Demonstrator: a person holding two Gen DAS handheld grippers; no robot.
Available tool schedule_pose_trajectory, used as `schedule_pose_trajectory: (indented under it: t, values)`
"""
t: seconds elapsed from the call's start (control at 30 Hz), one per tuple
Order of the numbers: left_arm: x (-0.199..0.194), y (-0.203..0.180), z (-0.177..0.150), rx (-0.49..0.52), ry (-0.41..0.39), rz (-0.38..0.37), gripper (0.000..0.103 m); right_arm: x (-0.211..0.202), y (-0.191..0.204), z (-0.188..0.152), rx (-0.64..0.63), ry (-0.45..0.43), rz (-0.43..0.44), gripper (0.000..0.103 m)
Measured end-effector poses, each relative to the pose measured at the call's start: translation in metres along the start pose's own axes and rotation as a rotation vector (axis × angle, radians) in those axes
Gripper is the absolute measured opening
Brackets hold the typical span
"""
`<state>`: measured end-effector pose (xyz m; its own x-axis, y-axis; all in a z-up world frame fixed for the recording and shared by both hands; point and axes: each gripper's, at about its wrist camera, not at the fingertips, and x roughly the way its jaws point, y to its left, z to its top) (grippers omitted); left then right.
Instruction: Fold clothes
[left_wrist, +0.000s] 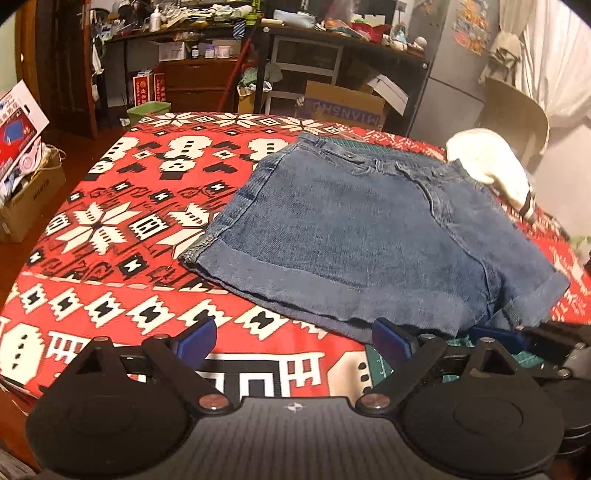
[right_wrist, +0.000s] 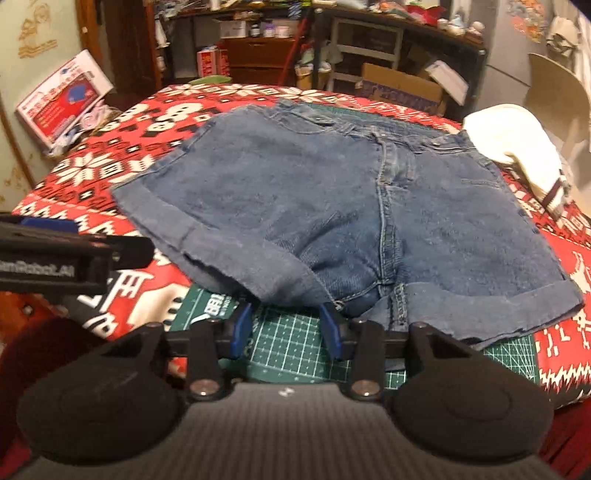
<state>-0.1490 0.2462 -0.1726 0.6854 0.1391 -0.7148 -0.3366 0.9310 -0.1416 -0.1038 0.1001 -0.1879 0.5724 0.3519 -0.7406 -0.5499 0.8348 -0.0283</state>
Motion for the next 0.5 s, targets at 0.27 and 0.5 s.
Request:
schedule_pose_trajectory:
  t: [0.27,0.5]
  values:
    - [0.005,0.006,-0.004,-0.021,0.009,0.005,0.092,-0.016,-0.012,0.004,0.105,-0.183,-0.141,0.046]
    - [0.008,0.001,-0.005,0.027,-0.005,0.040,0.091,-0.017,-0.028,0.017,0.130,-0.195,-0.127,0.046]
